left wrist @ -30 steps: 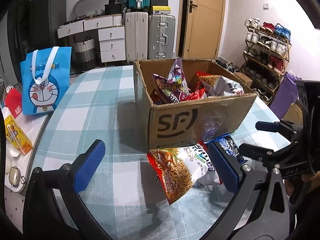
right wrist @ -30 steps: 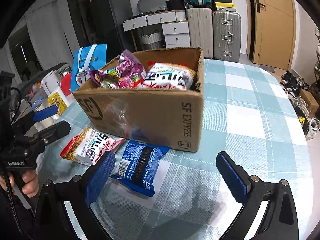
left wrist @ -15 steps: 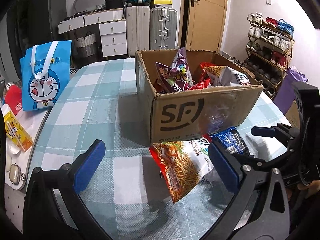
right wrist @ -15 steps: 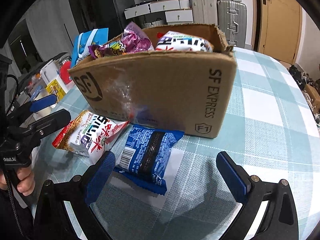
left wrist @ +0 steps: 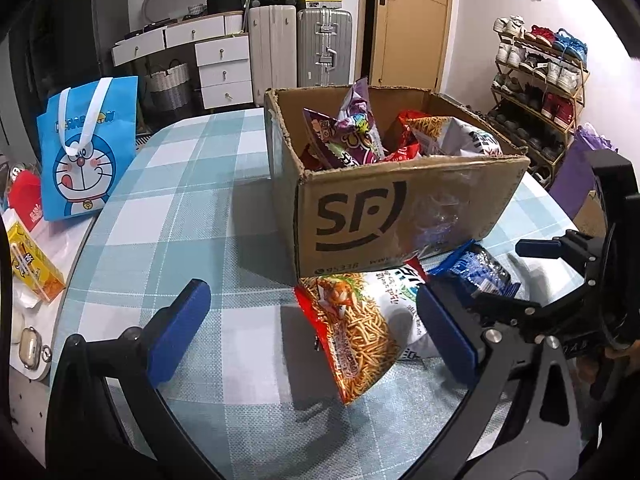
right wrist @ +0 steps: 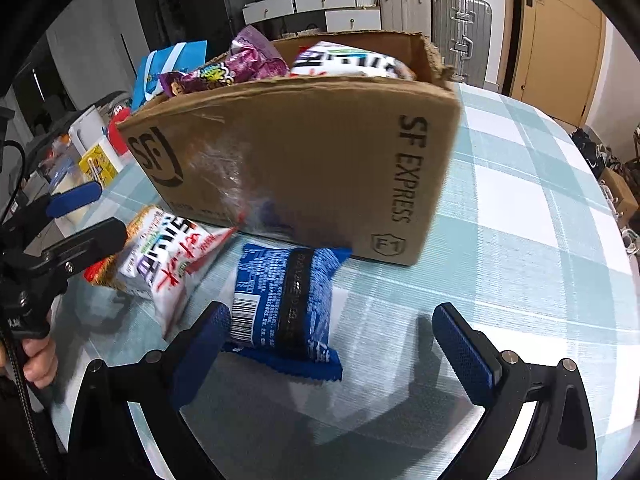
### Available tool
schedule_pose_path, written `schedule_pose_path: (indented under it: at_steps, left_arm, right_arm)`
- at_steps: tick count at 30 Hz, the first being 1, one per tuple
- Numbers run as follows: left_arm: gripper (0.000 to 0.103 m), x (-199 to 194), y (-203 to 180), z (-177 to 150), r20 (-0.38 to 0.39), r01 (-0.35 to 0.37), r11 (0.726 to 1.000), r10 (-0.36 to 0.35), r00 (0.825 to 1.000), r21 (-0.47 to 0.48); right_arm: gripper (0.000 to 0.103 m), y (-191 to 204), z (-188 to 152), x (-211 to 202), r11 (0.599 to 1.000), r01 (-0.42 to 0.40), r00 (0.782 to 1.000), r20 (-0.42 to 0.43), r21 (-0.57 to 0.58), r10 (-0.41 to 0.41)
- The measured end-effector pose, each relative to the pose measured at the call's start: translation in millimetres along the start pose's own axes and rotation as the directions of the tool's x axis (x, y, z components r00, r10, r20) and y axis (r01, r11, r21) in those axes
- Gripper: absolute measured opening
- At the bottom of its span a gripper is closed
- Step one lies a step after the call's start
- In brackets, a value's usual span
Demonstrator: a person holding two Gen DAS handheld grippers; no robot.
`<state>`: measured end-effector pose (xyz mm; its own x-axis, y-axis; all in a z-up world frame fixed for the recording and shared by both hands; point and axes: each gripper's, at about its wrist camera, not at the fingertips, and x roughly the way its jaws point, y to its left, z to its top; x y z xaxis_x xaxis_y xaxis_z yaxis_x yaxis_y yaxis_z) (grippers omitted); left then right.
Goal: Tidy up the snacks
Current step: 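Grasp the orange noodle bag with the left gripper while the right grasps the blue biscuit pack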
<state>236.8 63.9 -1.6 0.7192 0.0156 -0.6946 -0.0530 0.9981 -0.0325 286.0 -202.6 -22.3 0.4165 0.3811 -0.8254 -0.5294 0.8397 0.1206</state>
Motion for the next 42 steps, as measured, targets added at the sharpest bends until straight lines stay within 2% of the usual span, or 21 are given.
schedule_pose_path:
  at_steps: [9, 13, 18, 26, 33, 38, 42]
  left_arm:
    - [0.103, 4, -2, -2, -0.015, 0.013, 1.0, -0.013, 1.0, 0.014]
    - [0.103, 5, -2, -3, -0.016, 0.017, 1.0, -0.016, 1.0, 0.014]
    - [0.103, 8, -3, -3, -0.027, 0.035, 0.999, -0.035, 0.999, 0.004]
    - [0.103, 11, -12, -6, -0.047, 0.076, 0.997, -0.075, 0.996, 0.026]
    - [0.103, 17, -9, -6, -0.075, 0.136, 0.99, -0.138, 0.988, -0.027]
    - [0.103, 27, -10, -9, -0.093, 0.135, 0.989, -0.14, 0.986, -0.056]
    - [0.102, 35, -11, -11, -0.106, 0.169, 0.981, -0.179, 0.978, -0.096]
  right_arm:
    - [0.102, -1, -1, -2, 0.998, 0.036, 0.999, 0.002, -0.042, -0.036]
    - [0.09, 4, -3, -2, 0.999, 0.009, 1.0, -0.002, -0.051, -0.009]
    - [0.084, 9, -4, -4, 0.998, -0.015, 1.0, 0.011, -0.06, 0.016]
    - [0.047, 22, -11, -12, 0.994, -0.041, 0.999, 0.024, -0.106, 0.044]
    - [0.046, 25, -10, -19, 0.99, -0.049, 0.998, 0.033, -0.129, 0.054]
    - [0.046, 26, -11, -20, 0.989, -0.06, 0.997, 0.031, -0.138, 0.065]
    - [0.046, 27, -11, -19, 0.986, -0.063, 0.997, 0.025, -0.154, 0.068]
